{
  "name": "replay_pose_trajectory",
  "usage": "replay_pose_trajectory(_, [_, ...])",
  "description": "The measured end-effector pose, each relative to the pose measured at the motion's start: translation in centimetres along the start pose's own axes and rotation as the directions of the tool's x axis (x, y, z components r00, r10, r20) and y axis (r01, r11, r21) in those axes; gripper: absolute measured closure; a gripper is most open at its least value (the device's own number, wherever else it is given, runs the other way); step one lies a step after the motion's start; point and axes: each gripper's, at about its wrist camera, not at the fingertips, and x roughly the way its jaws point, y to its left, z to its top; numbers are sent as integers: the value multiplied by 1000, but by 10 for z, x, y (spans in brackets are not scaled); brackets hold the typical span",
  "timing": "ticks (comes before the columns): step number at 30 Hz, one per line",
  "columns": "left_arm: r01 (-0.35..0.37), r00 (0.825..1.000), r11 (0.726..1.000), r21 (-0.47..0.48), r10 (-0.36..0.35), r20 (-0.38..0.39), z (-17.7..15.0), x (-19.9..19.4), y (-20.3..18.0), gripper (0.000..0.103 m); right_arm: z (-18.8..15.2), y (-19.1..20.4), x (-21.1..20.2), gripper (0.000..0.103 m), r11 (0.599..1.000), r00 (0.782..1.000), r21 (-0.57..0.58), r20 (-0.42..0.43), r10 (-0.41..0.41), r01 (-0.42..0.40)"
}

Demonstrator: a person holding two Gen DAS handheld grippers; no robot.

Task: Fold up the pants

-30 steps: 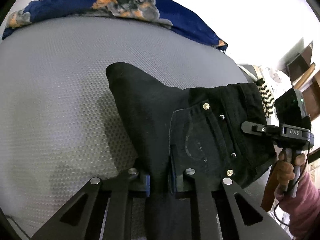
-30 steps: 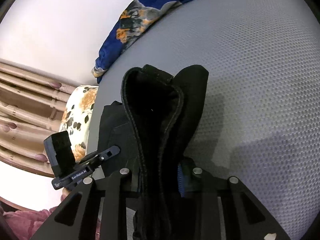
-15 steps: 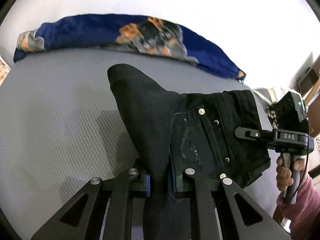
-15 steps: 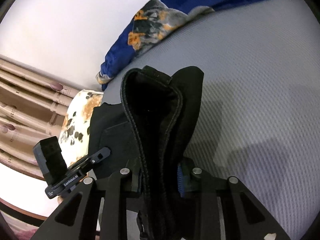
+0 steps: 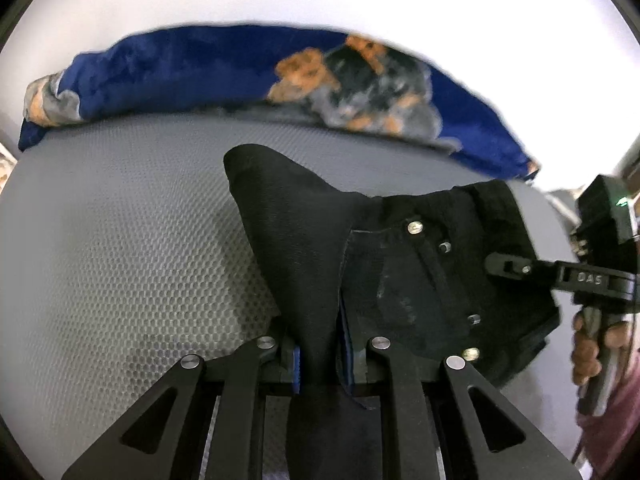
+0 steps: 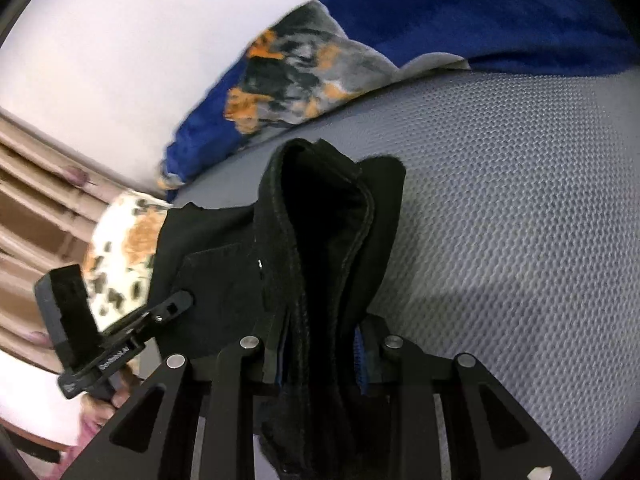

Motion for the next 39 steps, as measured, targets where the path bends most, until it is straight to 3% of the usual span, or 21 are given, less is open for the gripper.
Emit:
replay_pose_trajectory(2, [-31,1000,999,14,31,2,-6,8,2,77,-3,-1,6,74,998,998,-23,4,-60,60])
replay_pose_trajectory(6, [-79,997,997,5,79,8,-17,17,8,57,-11,-5,11,55,989,990,-45,16,-139,140])
replay_pose_trajectory(10, [-133,991,991,3,133,29,-26,16,5,50,-19,1,9,47,972,975,-80,30,-220,222])
replay_pose_trajectory(18, [-258,965,964,67,254,66,-52,-8,-18,46,-46,13,-10,40,936,943,-116,68,-327,333])
replay_pose_trajectory(21, [-281,958,957,75,276,78,-65,-20,-26,46,-63,23,-27,40,918,926,-139,128,-354,370])
replay_pose_trajectory(28, [-314,944,947,61,305,122,-97,-53,-49,46,-99,52,-59,33,896,902,-175,228,-366,408])
replay_pose_trajectory(34, [-357,926,933,51,346,151,-123,-83,-66,45,-139,78,-68,26,880,892,-215,268,-364,424])
replay_pose_trajectory(39, [-357,923,934,15,350,162,-141,-104,-70,42,-163,94,-72,22,875,886,-221,289,-363,431])
